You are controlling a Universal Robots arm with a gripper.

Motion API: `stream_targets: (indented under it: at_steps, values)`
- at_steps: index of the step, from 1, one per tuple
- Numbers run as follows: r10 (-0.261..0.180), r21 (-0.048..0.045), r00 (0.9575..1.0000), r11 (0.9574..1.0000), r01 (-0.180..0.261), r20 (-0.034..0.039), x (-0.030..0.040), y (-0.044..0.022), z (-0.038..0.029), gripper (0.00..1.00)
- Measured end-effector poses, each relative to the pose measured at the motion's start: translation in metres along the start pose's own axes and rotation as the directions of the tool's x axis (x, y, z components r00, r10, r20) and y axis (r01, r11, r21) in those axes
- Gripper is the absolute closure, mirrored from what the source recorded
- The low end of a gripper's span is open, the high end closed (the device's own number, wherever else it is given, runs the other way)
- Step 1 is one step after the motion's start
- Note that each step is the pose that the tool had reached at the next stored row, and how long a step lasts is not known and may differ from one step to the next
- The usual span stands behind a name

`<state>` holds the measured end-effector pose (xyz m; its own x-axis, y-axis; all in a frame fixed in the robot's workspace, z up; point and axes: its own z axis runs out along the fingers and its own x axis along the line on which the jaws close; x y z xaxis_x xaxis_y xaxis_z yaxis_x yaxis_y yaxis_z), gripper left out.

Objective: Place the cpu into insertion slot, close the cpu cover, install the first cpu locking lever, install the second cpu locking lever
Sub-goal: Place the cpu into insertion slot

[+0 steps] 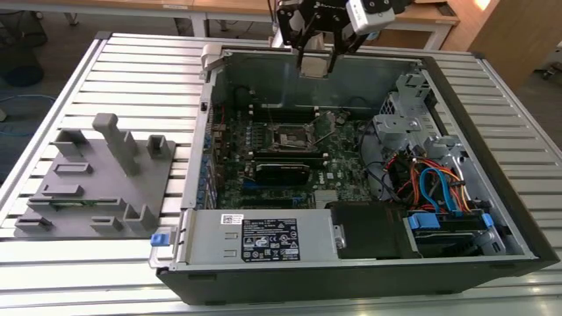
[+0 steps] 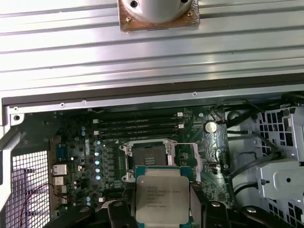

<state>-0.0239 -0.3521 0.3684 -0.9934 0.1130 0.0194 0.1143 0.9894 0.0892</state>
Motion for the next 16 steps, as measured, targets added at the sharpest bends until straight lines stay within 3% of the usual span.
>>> stream_targets:
  at_steps: [16]
  values:
    - [0.039, -0.0008, 0.9992, 0.9992, -0.039, 0.0035, 0.0009, -0.0001, 0.0004, 0.46]
